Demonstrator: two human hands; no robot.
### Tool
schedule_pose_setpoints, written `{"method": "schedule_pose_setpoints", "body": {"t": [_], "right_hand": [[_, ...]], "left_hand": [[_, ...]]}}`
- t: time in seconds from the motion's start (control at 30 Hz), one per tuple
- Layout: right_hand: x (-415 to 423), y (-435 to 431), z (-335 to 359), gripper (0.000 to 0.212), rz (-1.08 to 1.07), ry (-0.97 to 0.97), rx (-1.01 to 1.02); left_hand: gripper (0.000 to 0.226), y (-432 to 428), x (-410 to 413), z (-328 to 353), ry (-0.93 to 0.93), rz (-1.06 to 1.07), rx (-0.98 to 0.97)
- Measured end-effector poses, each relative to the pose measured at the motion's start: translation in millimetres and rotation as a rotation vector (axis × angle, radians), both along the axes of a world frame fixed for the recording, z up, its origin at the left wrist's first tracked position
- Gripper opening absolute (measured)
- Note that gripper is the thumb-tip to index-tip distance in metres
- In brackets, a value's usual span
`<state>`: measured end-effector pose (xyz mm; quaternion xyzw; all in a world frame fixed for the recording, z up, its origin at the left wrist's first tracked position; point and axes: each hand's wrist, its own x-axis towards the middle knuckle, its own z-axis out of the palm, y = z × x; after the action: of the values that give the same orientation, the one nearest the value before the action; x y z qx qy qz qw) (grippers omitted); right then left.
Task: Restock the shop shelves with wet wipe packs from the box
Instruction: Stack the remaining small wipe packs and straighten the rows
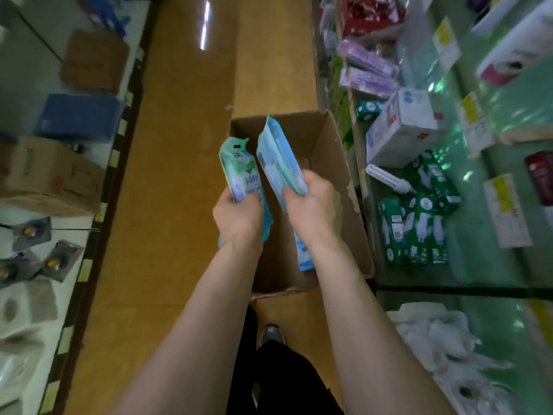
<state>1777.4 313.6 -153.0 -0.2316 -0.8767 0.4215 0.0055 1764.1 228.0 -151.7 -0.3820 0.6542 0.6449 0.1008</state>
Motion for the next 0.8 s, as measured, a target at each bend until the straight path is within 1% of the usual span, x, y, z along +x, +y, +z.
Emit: {"method": "schedule_pose_setpoints", "body": {"t": [0.1, 0.2, 0.27, 0.3, 0.37, 0.47, 0.57, 0.67, 0.73, 0.8], "right_hand": [[11.0, -26.4, 23.2, 0.014, 0.089, 0.053, -0.027], [15.1, -56.7, 45.0, 0.018, 0.192, 0.095, -0.051], [15.0, -81.5, 61.5, 0.019, 0.275, 0.13, -0.057], [15.0, -95.1, 69.7, 0.018, 0.319, 0.153, -0.057], [15.8, -124.7, 85.7, 0.016, 0.414, 0.196, -0.064], [20.7, -171.9, 105.4, 0.015, 0.55, 0.236, -0.085], [28.7, -221.9, 120.2, 0.016, 0.66, 0.276, -0.105], [40.9, -275.4, 132.7, 0.016, 0.755, 0.316, -0.132], [50.8, -311.0, 139.9, 0.016, 0.812, 0.339, -0.152], [61.2, -346.8, 145.6, 0.012, 0.867, 0.367, -0.164]], "left_hand": [[0.014, -28.0, 9.9, 26.1, 0.117, 0.067, -0.028], [0.021, -64.6, 17.2, 49.8, 0.19, 0.184, -0.063], [0.012, -92.8, 24.3, 65.3, 0.246, 0.273, -0.075], [0.013, -106.9, 28.6, 72.5, 0.27, 0.315, -0.086], [0.018, -136.6, 38.3, 85.7, 0.315, 0.399, -0.102], [0.014, -181.8, 56.4, 105.8, 0.391, 0.525, -0.138], [0.02, -228.3, 77.1, 126.4, 0.444, 0.635, -0.178], [0.013, -279.5, 99.5, 142.9, 0.498, 0.715, -0.231], [0.022, -314.5, 114.9, 151.8, 0.523, 0.763, -0.246], [0.027, -349.5, 130.5, 159.4, 0.546, 0.814, -0.249]]}}
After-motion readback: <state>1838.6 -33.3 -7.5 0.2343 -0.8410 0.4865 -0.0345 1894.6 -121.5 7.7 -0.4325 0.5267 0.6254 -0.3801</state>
